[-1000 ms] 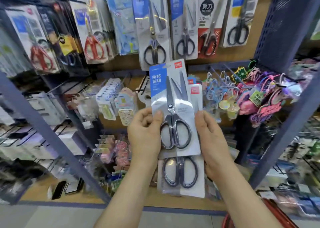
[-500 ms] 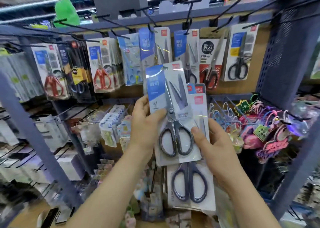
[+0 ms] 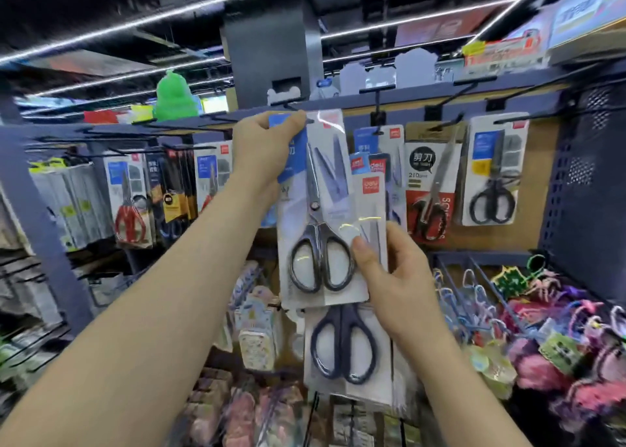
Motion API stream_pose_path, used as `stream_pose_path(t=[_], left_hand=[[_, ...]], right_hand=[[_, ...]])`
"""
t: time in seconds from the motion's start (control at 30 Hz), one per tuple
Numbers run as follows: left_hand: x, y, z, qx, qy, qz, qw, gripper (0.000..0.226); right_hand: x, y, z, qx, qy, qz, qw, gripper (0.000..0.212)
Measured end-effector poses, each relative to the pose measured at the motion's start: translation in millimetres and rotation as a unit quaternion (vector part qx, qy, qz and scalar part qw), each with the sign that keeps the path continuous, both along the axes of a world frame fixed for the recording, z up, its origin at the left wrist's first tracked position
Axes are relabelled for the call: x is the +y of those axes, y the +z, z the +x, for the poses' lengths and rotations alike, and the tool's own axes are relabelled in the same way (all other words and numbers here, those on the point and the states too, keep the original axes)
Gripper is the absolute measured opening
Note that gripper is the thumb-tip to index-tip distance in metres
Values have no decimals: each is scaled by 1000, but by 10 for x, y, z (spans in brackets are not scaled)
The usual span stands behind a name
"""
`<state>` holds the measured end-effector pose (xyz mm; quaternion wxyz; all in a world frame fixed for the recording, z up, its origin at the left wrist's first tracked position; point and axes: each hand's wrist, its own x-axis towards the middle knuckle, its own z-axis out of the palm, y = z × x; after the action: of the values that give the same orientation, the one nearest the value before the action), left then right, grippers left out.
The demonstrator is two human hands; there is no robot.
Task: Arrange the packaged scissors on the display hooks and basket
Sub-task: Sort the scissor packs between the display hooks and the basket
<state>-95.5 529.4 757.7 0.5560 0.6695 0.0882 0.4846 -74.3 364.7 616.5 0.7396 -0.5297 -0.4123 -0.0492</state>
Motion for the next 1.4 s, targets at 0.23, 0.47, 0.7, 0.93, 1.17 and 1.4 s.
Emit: stream_pose_path(t=[0.23,0.47,0.7,0.93,1.17,1.4], left_hand=[[219,-16,161,33,13,-17,999,14],[318,-106,271,95,28,-21,995,20],[168,-725,-68,68,-38,18,997,65],[306,-984,85,69,80,36,994,59],[230,-1132,251,99,239,177,950,52],[-314,-1070,50,51,215,305,926,28]], right_hand=[[166,9,154,-1,6,-15,1000,9],[301,-49,225,12,-7,-35,999,17],[330,-88,400,37,12,-20,999,13],[-150,-232,690,65,-52,28,996,11],[-396,-350,665,114,-54,38,991,13],[-449,-367,563,134,-41,29,990,10]])
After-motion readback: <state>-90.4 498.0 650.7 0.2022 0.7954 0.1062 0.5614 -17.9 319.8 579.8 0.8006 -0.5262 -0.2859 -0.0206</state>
